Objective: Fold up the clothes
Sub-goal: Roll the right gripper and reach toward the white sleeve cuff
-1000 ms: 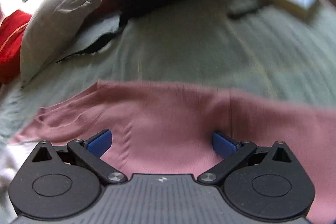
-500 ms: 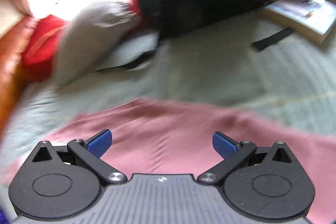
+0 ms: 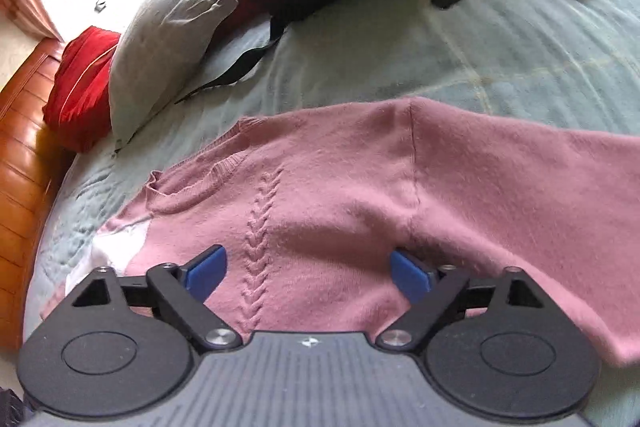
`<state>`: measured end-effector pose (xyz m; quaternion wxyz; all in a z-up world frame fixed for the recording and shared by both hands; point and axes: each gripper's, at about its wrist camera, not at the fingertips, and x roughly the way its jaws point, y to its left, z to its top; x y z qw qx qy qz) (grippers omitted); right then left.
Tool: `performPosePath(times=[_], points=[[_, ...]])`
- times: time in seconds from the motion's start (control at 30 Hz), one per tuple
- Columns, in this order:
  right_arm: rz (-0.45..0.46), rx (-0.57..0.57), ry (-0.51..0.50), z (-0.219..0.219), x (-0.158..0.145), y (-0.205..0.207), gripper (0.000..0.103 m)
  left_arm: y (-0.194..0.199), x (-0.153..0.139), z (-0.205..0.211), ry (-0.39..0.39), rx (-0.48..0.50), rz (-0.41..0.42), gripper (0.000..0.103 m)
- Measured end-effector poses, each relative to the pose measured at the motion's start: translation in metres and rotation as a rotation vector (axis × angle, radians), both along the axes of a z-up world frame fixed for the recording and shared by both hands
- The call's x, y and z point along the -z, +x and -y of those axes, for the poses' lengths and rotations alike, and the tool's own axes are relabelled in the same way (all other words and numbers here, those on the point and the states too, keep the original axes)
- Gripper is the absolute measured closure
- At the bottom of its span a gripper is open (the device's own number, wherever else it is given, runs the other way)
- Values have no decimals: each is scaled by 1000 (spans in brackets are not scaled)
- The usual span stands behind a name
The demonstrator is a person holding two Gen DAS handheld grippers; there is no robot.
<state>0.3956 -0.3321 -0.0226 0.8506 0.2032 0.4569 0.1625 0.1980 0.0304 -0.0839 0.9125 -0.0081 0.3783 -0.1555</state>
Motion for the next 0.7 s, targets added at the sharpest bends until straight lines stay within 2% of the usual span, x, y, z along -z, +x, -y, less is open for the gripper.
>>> performPosePath(times=[0.07, 0.13, 0.2, 0.3, 0.4, 0.43, 0.53, 0.7], points=[[18, 7, -9, 2, -3, -2, 0, -1, -1, 1, 2, -3, 0, 1], [79, 17, -79, -8, -15, 4, 0, -1, 0, 1, 5, -1, 3, 1], [72, 51, -151, -16, -18, 18, 0, -1, 0, 0, 4, 1, 4, 1], [-3, 103, -220, -21, 3, 43, 0, -1, 1, 0, 3, 3, 10, 1], [-5, 152, -260, -19, 30, 61, 0, -1, 3, 1, 7, 5, 17, 1], [20, 165, -271, -18, 35, 65, 0, 0, 3, 1, 9, 5, 16, 1], [58, 200, -231, -9, 34, 72, 0, 0, 1, 3, 16, 1, 7, 1], [99, 143, -112, 20, 3, 45, 0, -5, -9, 6, 13, -18, -10, 1]])
